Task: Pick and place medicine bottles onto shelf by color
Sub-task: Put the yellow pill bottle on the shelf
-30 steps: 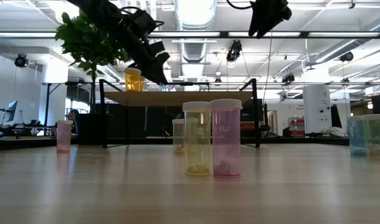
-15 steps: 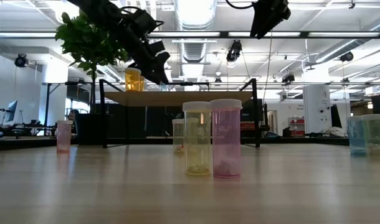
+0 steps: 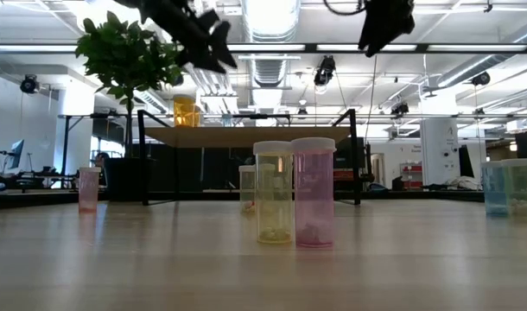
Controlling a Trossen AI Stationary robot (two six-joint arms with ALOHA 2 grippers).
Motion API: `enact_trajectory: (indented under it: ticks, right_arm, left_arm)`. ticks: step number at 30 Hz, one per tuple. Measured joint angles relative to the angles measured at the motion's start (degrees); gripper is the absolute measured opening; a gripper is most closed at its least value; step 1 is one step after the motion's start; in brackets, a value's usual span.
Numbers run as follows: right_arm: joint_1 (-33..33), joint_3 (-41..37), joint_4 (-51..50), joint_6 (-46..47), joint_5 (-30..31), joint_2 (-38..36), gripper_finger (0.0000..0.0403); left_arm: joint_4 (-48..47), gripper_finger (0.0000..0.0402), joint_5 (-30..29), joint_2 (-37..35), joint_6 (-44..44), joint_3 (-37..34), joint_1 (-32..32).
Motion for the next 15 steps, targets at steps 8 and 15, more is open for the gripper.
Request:
enact_trajectory:
  ticks: [8, 15]
  right_arm:
    - [0.05, -11.02, 6.56, 1.34, -9.92, -11.48, 0.0242]
    - [2.96, -22.80, 12.32, 4.56, -21.87, -17.62, 0.0242]
  left_arm:
    - [2.36, 0.0212, 7.71, -2.69, -18.20, -1.39, -3.49]
    - [2.52, 0.0212, 11.69, -4.07, -21.33, -0.19, -14.31]
